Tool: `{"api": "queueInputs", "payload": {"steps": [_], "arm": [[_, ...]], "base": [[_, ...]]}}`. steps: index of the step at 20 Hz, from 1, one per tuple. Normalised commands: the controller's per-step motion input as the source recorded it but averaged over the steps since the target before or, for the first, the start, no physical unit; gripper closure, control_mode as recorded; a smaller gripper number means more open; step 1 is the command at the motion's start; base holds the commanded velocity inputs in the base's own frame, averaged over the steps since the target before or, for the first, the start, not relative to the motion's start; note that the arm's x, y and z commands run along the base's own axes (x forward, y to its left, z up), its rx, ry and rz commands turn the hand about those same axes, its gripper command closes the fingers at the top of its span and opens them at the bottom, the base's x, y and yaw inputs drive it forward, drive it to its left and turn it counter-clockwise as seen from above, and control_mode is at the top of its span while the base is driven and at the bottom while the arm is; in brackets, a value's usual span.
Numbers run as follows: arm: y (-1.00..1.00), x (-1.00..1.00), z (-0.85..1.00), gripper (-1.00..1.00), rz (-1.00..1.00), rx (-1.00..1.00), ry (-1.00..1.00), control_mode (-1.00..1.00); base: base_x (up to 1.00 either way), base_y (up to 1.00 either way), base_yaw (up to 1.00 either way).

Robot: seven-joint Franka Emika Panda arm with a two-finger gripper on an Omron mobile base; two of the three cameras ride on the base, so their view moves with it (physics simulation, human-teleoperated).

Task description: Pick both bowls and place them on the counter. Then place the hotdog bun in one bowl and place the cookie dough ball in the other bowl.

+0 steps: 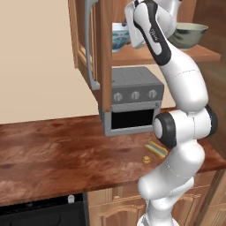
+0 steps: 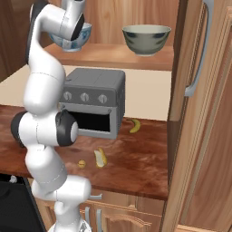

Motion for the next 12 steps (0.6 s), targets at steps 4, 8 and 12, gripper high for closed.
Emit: {"api": "queueInputs", "payload": {"steps": [4, 8, 12], "arm": [[0.00, 0.17, 0.00, -1.00, 0.00, -0.01, 0.03, -1.00], [0.02, 0.16, 0.00, -1.00, 0.00, -0.02, 0.03, -1.00], [0.03, 0.13, -0.01, -1.00, 0.00, -0.03, 0.03, -1.00]], "base": [[0.00, 0.00, 0.00], [0.00, 0.00, 0.00], [0.00, 0.00, 0.00]]}}
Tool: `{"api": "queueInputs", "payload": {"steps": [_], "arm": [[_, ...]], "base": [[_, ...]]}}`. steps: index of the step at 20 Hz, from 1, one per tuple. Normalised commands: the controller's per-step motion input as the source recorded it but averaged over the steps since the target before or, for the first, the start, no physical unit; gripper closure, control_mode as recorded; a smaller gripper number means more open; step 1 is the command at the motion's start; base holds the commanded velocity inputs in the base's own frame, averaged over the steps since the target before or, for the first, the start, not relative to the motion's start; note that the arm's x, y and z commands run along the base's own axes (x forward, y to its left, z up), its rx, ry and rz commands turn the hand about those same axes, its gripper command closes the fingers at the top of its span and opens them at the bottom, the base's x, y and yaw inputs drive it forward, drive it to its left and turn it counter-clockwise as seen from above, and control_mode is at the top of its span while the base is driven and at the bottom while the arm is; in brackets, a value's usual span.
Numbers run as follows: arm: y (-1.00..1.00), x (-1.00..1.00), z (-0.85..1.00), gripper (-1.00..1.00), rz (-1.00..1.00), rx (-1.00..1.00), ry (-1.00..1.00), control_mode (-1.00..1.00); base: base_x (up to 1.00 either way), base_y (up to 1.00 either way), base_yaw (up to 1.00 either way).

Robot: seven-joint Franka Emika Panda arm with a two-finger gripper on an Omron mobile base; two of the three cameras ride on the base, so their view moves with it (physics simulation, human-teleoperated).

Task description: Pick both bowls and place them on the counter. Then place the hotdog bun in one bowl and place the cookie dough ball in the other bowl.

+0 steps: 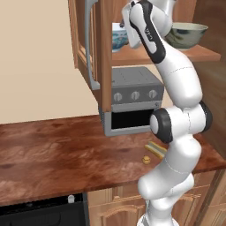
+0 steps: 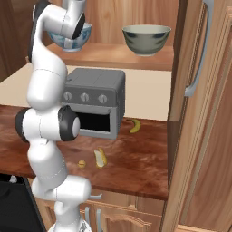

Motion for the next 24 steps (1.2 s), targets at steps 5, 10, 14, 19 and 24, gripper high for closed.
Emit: {"api": "queueInputs", "payload": {"steps": [5, 10, 14, 19, 24], "arm": [[0.02, 0.00, -0.02, -1.00, 0.00, -0.03, 0.00, -1.00], [0.04, 0.00, -0.12, -1.00, 0.00, -0.06, 0.03, -1.00], [0.02, -0.01, -0.32, -1.00, 0.00, -0.07, 0.02, -1.00], [0.02, -0.01, -0.29, 1.00, 0.00, -0.06, 0.01, -1.00], [0.00, -0.05, -0.24, 1.00, 0.03, -0.03, 0.01, -1.00]], "base": [[0.00, 0.00, 0.00], [0.00, 0.00, 0.00], [0.00, 0.00, 0.00], [0.00, 0.00, 0.00], [0.00, 0.00, 0.00]]}}
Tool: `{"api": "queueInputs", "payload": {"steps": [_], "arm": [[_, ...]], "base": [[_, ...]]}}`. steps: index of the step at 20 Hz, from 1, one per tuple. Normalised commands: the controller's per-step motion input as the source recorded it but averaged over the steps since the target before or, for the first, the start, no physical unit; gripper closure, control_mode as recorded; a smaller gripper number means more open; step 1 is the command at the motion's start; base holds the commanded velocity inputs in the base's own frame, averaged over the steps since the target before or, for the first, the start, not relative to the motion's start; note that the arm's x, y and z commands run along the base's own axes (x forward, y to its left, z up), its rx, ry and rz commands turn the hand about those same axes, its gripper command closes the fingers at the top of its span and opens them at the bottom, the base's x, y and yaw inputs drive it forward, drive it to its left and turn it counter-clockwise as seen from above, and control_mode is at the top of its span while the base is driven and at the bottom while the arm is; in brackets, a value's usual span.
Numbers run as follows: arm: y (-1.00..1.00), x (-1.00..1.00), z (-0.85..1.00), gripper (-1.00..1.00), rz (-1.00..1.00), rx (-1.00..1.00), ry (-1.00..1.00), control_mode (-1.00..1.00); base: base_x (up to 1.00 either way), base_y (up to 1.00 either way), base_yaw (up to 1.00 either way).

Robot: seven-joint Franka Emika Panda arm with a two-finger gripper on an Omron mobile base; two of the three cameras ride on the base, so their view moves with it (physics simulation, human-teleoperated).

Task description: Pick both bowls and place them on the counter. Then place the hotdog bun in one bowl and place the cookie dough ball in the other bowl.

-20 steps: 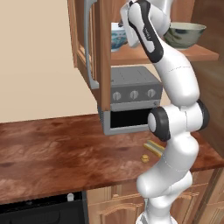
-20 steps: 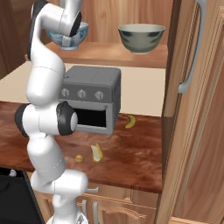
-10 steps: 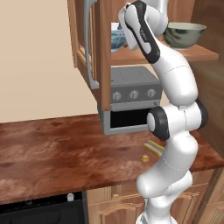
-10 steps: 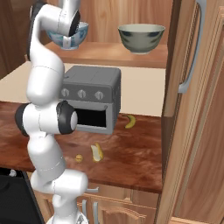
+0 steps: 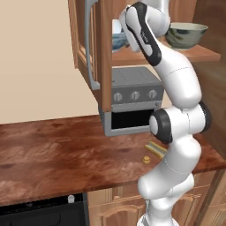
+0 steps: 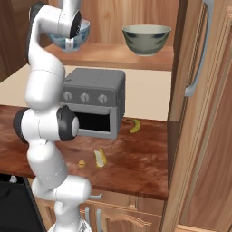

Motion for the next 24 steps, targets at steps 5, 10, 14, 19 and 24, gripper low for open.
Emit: {"api": "queueInputs", "payload": {"steps": [5, 10, 14, 19, 24], "arm": [[0.00, -0.08, -0.20, 1.00, 0.00, 0.00, -0.04, -1.00], [0.00, -0.11, -0.15, 1.00, 0.00, 0.01, -0.12, -1.00], [-0.02, -0.63, 0.00, 1.00, -0.05, 0.03, -0.24, -1.00], [-0.14, -0.97, -0.01, 1.00, -0.07, 0.05, -0.26, -1.00], [-0.13, -1.00, -0.17, 1.00, -0.03, 0.01, -0.07, -1.00]], "base": [[0.00, 0.00, 0.00], [0.00, 0.00, 0.00], [0.00, 0.00, 0.00], [0.00, 0.00, 0.00], [0.00, 0.00, 0.00]]}}
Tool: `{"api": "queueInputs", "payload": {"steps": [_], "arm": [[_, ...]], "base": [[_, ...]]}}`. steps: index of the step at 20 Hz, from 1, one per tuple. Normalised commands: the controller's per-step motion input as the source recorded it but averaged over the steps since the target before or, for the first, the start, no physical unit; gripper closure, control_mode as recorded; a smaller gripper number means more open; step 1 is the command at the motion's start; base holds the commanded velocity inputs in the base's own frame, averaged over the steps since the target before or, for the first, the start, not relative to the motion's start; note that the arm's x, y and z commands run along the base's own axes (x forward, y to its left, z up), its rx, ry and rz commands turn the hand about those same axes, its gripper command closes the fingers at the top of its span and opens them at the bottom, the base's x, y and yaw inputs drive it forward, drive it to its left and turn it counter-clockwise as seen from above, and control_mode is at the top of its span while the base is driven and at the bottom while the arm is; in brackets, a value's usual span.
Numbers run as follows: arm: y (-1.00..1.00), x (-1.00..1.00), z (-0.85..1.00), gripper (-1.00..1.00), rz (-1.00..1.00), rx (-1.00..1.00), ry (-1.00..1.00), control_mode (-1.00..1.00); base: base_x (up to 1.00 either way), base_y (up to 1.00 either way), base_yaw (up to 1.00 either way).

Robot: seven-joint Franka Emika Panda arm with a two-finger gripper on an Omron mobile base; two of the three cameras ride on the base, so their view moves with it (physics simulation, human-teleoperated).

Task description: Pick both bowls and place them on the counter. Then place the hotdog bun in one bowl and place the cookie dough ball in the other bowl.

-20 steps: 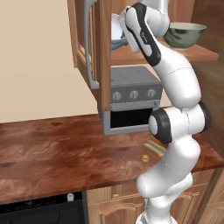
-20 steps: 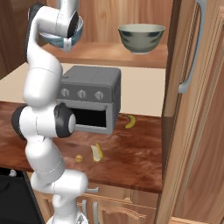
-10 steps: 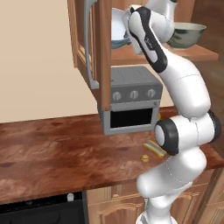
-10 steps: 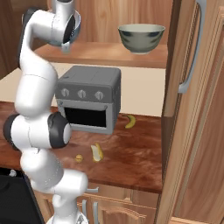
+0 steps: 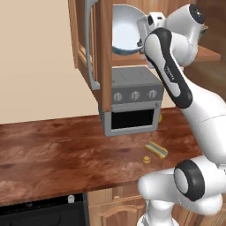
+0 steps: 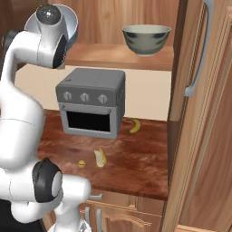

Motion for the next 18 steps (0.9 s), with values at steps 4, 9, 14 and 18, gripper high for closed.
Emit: {"api": "queueInputs", "payload": {"steps": [4, 9, 14, 18], "arm": [[-0.28, -1.00, -0.35, 1.00, -0.05, 0.04, 0.00, -1.00], [-0.35, -0.96, -0.45, 1.00, -0.04, 0.05, 0.00, -1.00], [-0.23, -0.79, -0.56, 1.00, -0.03, 0.02, 0.04, -1.00], [0.00, -0.41, -0.75, 1.00, 0.01, 0.00, 0.15, -1.00]], "base": [[0.00, 0.00, 0.00], [0.00, 0.00, 0.00], [0.00, 0.00, 0.00], [0.00, 0.00, 0.00]]}}
